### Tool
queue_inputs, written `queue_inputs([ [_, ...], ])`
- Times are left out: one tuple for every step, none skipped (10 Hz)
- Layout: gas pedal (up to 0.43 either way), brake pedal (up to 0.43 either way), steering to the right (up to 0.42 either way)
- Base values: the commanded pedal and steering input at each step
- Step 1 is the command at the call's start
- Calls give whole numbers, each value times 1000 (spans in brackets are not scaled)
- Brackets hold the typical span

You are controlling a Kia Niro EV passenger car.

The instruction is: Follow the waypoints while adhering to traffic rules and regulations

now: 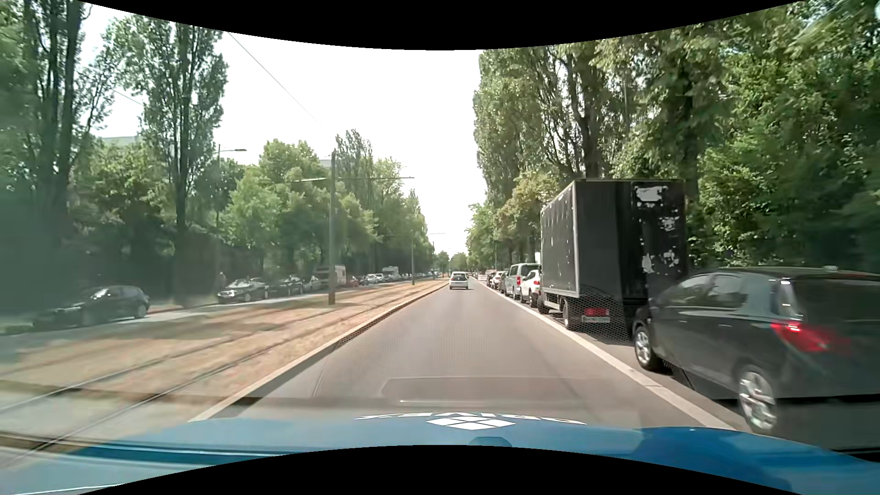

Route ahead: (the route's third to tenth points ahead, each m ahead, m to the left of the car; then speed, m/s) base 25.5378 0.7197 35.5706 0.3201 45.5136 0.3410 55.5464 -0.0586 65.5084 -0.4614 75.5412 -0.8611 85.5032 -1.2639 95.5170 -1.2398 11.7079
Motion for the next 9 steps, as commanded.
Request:
queue_inputs([
  [177, 0, 8],
  [177, 0, 7],
  [177, 0, 6],
  [177, 0, 6],
  [177, 0, 5],
  [177, 0, 4],
  [177, 0, 3],
  [177, 0, 2],
  [177, 0, 1],
])
